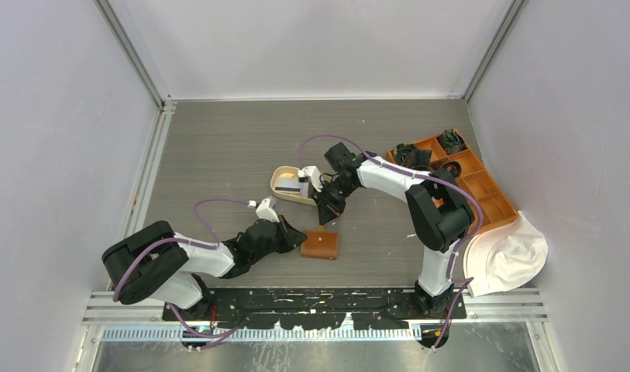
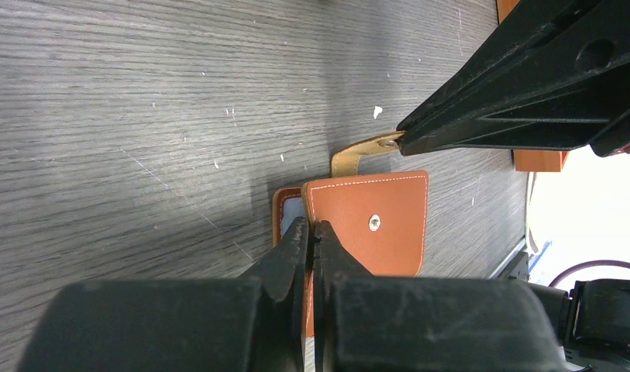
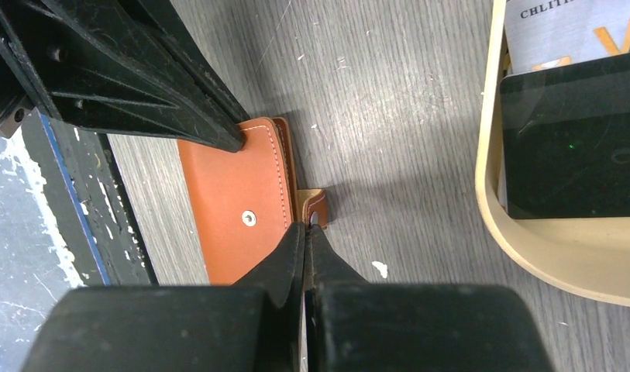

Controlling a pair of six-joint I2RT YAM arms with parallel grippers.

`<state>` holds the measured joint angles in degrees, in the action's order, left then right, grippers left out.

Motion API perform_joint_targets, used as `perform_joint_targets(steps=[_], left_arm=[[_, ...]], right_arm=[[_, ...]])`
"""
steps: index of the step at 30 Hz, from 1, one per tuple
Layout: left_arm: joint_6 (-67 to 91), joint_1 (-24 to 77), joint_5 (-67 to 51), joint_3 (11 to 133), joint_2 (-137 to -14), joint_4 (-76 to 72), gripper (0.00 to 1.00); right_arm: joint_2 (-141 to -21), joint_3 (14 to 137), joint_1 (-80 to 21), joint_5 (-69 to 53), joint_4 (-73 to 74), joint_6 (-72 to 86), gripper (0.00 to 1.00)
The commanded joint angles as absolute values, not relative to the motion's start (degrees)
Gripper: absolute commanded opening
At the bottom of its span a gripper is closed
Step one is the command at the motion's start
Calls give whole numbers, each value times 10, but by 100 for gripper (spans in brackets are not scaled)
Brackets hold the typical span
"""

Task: Put the credit cards into the card holder
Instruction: Close the card holder at the center of the board.

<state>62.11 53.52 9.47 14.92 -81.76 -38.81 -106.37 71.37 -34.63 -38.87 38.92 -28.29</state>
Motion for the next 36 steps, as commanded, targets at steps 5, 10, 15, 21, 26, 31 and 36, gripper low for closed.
perform_joint_targets(steps=[5,10,15,21,26,31,36], left_arm=[[614,538,90,156,-807,-370,0],[617,538,90,158,-798,-361,0],[616,539,87,159,-796,-360,0],[615,539,79,157,-798,-371,0],[614,539,79,155,-794,-372,0],[613,539,77,154,-795,-374,0],[612,539,77,153,-795,-375,0]], right_arm=[[-1011,711,-343,-413,397,-327,1],[-975,679,-352,-407,388,-366,1],[-961,651,-375,-375,384,-406,1],[-962,639,-410,-340,378,-426,1],[-963,635,-426,-327,372,-428,1],[-961,632,-436,-325,370,-429,1],[-960,629,-444,-323,375,-439,1]])
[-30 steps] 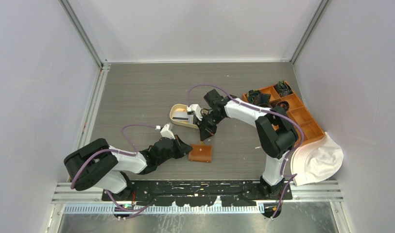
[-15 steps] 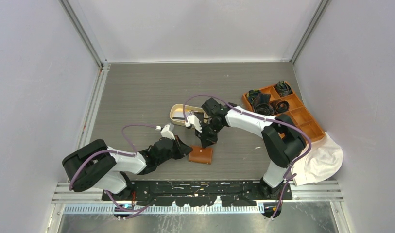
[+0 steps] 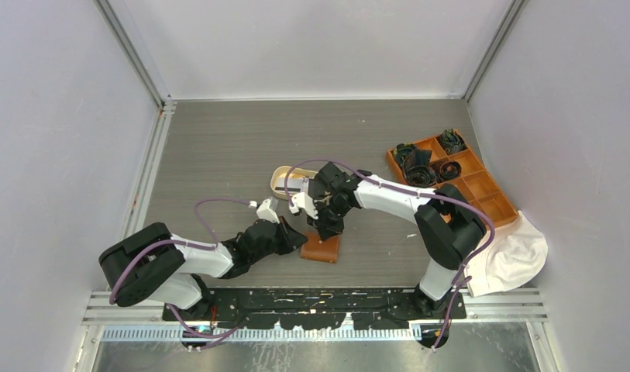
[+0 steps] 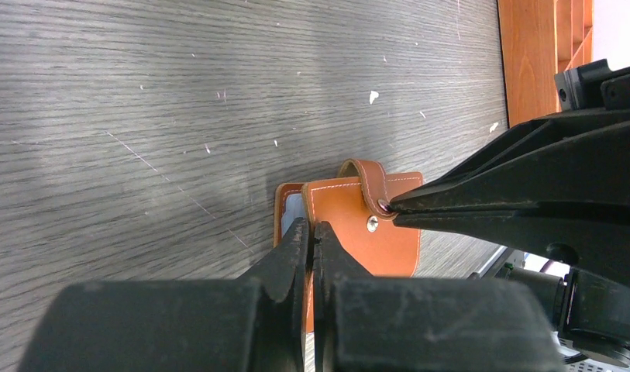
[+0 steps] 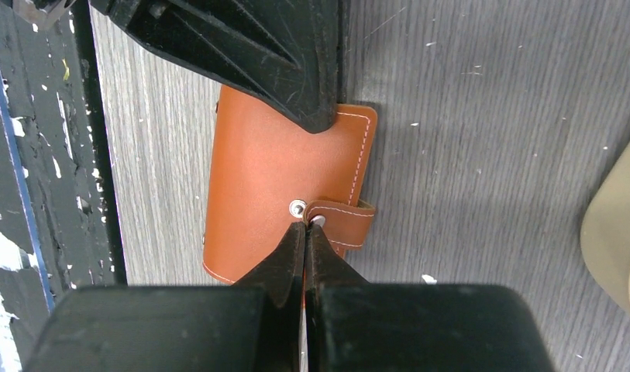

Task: Put the credit cards into the card holder
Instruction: Close the card holder at the center of the board.

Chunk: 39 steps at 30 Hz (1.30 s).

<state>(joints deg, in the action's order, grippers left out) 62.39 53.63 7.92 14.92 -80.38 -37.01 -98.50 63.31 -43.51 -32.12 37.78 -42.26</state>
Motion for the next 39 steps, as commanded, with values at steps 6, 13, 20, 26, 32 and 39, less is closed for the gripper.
perform_joint_targets(steps=[6,13,20,26,32,39], left_arm=[[612,539,77,152,-796,-376,0],[612,539,76,153,-795,-377,0],[612,539,75,153,-795,-377,0],[613,539,75,153,-795,-377,0],[612,539,76,152,-794,-376,0],[612,539,75,152,-793,-376,0]], right_arm=[[-956,628,-449,-330,379,-446,1],[-952,627,-453,-339,383,-452,1],[-945,627,-454,-345,384,-453,1],[-936,619,-462,-342,388,-470,1],[-941,620,-474,-327,395,-481,1],[-947,618,-485,-307,398,-489,1]])
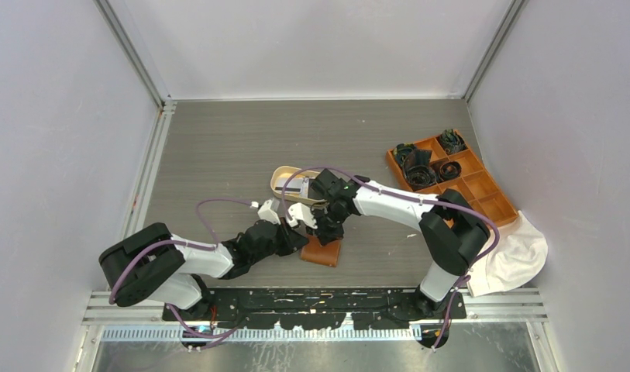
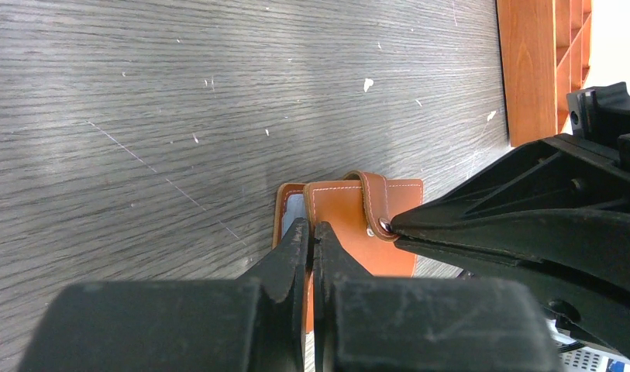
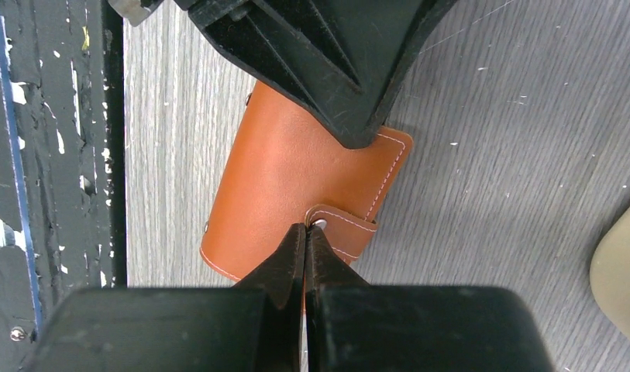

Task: Put the credit cards into the card holder
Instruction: Close the card holder at the center of the board.

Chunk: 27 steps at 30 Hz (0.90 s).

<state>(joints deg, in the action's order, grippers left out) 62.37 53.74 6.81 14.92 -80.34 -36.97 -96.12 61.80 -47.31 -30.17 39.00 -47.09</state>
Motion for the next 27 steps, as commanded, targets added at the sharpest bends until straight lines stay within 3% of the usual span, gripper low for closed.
perform_joint_targets(steps=[1,27], left_arm=[[611,539,75,152,-792,-376,0],[612,539,75,148,-787,-376,0]], right_arm=[[-948,618,-486,-305,398,-490,1],[-953,605,-532,-243,392,-508,1]])
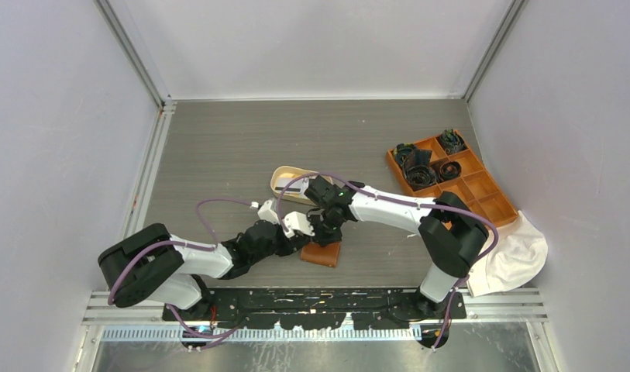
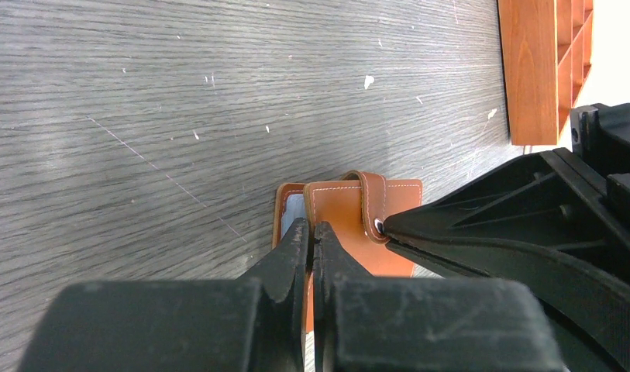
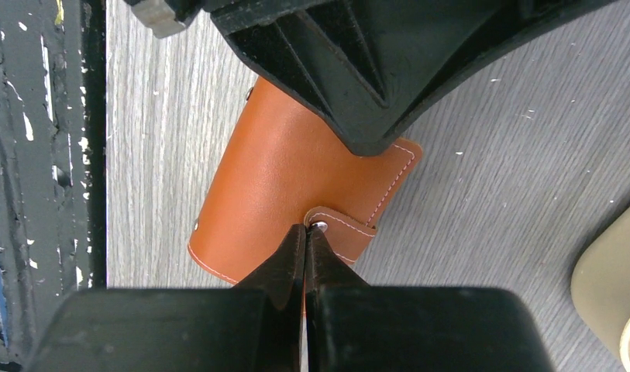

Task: Put the credit cards into the card holder
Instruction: Close the card holder at the center of the board.

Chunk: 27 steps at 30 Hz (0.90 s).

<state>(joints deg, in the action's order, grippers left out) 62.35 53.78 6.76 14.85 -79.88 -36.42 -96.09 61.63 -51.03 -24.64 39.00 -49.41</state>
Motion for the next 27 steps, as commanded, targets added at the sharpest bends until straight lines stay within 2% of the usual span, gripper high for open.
perform_joint_targets(steps=[1,27], left_arm=[[612,539,75,148,-787,-375,0],[611,539,72,143,-788,-384,0]], right_arm=[[-953,604,-537,-238,391,-508,1],[-997,608,-563,-176,378,-476,1]])
